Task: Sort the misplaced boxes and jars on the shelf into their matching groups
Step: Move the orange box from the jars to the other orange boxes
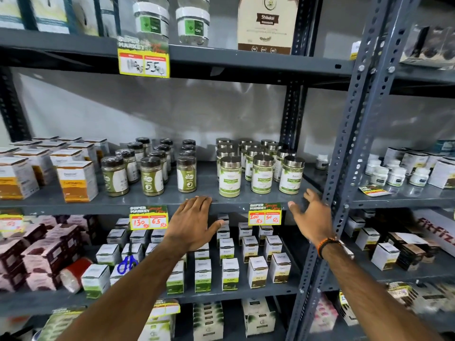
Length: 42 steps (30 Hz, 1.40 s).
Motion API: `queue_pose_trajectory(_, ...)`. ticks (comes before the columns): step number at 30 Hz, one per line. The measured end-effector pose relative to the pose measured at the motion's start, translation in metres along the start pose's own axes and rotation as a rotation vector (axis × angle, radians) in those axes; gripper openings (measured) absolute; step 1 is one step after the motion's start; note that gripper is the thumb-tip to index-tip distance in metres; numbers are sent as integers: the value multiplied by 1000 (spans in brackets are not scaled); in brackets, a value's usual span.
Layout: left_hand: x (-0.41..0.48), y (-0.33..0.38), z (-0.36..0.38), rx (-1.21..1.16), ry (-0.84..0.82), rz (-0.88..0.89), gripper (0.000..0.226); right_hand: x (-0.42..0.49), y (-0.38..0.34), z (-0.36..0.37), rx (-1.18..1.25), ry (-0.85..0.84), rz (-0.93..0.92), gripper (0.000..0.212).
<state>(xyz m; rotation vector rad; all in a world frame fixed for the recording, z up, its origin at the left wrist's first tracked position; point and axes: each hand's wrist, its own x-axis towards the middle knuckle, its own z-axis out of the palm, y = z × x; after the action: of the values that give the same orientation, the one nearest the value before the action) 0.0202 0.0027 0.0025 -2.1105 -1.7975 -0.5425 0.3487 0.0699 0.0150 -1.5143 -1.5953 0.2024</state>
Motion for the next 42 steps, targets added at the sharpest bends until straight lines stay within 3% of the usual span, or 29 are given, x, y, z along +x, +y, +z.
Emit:
queue_pose_trajectory(6, -77, -55, -45, 10, 119, -40, 67, -59, -81, 15, 80, -30, -213, 61)
queue_pose_trajectory(15, -200, -265, -117, 91, 272, -348, 53, -134, -259, 122, 291, -213, -474, 53)
queue_pose_trajectory(21, -240, -426, -147, 100, 318, -474, 60, -173, -378, 214, 199, -146, -582, 54)
queue_pose_trajectory(25, -247, -498, -153, 35, 227, -452, 68, -173, -444, 253, 5, -44, -579, 60)
queue_pose_trajectory(30, -250, -540, -138, 124, 120, -268, 71, -160, -487, 281, -275, -55, -526, 76)
queue_pose_trajectory(37, -243, -554, -118, 135, 11, -228, 92, -169, -493, 302, -358, -90, -467, 59)
queue_pose_trajectory(42, -238, -565, -116, 145, 13, -203, 94, -173, -502, 306, -315, -86, -418, 51)
